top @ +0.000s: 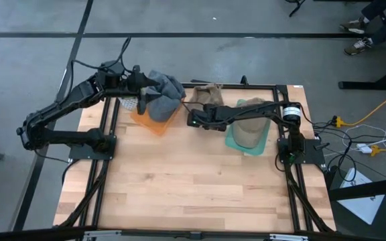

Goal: Pick & Place hat
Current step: Put the brown cap into the blue bin

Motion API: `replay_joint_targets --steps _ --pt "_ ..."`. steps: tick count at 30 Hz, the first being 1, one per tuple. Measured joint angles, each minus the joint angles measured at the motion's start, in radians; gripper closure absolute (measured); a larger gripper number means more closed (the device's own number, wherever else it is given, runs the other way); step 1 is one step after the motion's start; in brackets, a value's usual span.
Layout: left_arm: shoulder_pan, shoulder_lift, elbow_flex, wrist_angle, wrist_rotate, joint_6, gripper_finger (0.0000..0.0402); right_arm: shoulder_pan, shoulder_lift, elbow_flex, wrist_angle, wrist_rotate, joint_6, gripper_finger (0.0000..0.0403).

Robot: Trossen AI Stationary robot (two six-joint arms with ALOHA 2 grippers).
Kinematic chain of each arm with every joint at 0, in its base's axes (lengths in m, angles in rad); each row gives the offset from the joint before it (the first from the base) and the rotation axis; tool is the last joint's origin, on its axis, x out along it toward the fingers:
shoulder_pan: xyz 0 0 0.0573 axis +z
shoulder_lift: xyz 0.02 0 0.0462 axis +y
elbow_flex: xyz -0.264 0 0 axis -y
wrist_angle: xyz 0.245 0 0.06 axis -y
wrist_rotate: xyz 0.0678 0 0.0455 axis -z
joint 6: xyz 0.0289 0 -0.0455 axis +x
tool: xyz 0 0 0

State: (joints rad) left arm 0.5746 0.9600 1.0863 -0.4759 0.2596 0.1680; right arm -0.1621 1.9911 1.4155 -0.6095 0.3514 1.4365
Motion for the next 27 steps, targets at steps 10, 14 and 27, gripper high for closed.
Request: replay_joint_targets --steps 10,14,27 --pt "-0.006 0.0 0.0 0.0 -0.001 0.001 0.0174 -0.051 0.0 0.0 -0.064 0.033 -0.025 0.0243" --pt "-0.006 0.0 0.0 0.0 -0.001 0.002 0.0174 -0.068 0.0 0.0 -0.064 0.031 -0.062 0.0301" --pt "-0.006 0.0 0.0 0.0 -0.001 0.002 0.0174 -0.078 -0.002 0.002 -0.059 0.058 -0.171 0.0384"
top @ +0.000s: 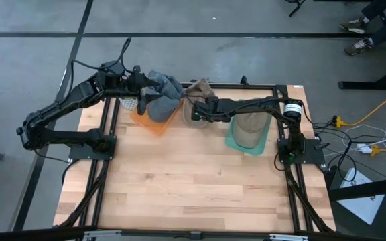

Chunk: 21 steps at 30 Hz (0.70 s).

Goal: Pick & Place hat
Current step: Put the brown cap into the blue bin

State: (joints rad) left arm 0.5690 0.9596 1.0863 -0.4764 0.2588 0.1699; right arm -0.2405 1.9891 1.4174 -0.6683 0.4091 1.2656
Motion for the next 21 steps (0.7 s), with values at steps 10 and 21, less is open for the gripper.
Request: replay_joint_targets --steps 10,21 --pt "0.0 0.0 0.0 -0.039 -0.007 0.065 0.0174 0.023 -0.082 -0.002 -0.065 0.081 -0.234 0.0387" --pt "0.001 0.0 0.0 -0.059 -0.063 0.113 0.0174 0.113 -0.276 0.008 -0.141 0.449 -0.795 0.0387"
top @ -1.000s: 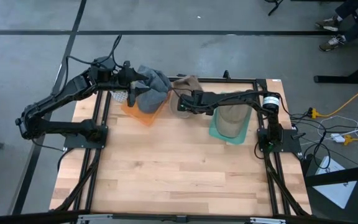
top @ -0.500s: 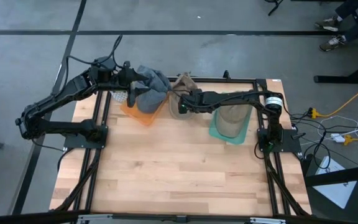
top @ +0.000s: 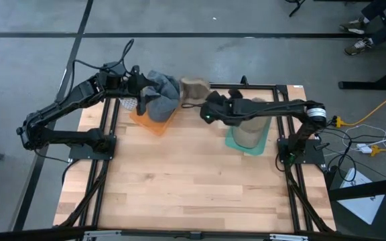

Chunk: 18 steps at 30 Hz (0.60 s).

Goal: Pick & Place hat
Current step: Put the brown cap into the blue bin

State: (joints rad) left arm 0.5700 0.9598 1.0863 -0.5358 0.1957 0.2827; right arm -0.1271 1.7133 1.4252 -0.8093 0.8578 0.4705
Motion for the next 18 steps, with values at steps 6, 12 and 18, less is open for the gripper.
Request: replay_joint_targets --steps 6,12,18 --pt "-0.001 0.0 0.0 0.0 0.027 -0.052 0.0174 0.049 -0.053 0.096 0.006 0.21 -0.357 0.0385" --pt "-0.002 -0.003 0.0 0.009 0.065 0.029 0.0174 0.065 -0.054 0.215 0.005 0.287 -0.641 0.0386" --pt "0.024 -0.055 0.0 0.127 0.061 0.075 0.0174 0.081 -0.054 0.293 0.004 0.32 -0.911 0.0387"
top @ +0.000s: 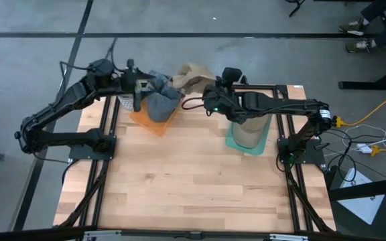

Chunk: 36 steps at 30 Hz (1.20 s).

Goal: Pick & Place hat
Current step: Put the brown cap into the blue bin

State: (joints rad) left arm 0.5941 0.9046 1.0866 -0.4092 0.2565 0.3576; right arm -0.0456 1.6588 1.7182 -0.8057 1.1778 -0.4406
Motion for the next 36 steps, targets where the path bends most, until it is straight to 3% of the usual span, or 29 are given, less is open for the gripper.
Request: replay_joint_targets --steps 5,8,13,17,25,27,33,36 --pt "0.051 -0.025 0.001 0.056 0.0 0.019 0.0174 0.015 0.0 0.05 0.011 0.007 -0.112 0.0383" --pt "0.078 -0.011 0.001 0.051 0.018 -0.051 0.0174 0.025 0.0 0.084 0.037 0.002 -0.145 0.0387" --pt "0.078 0.047 0.001 0.052 0.199 -0.15 0.0174 0.031 0.0 0.114 0.089 -0.044 -0.143 0.0385" --pt "0.041 0.108 0.001 0.075 0.24 -0.188 0.0174 0.031 0.0 0.114 0.146 -0.09 -0.143 0.0386" --pt "-0.036 0.231 0.001 0.343 0.232 -0.181 0.0174 0.037 0.0 0.114 0.31 -0.244 -0.027 0.0386" --pt "-0.044 0.258 0.001 0.401 0.206 -0.174 0.0174 0.043 0.0 0.114 0.343 -0.246 -0.014 0.0386" --pt "-0.073 0.283 0.0 0.534 -0.058 -0.124 0.0174 0.069 0.0 0.114 0.353 -0.242 -0.007 0.0386" --pt "-0.085 0.251 0.0 0.564 -0.12 -0.111 0.0174 0.079 0.0 0.114 0.353 -0.218 -0.007 0.0386"
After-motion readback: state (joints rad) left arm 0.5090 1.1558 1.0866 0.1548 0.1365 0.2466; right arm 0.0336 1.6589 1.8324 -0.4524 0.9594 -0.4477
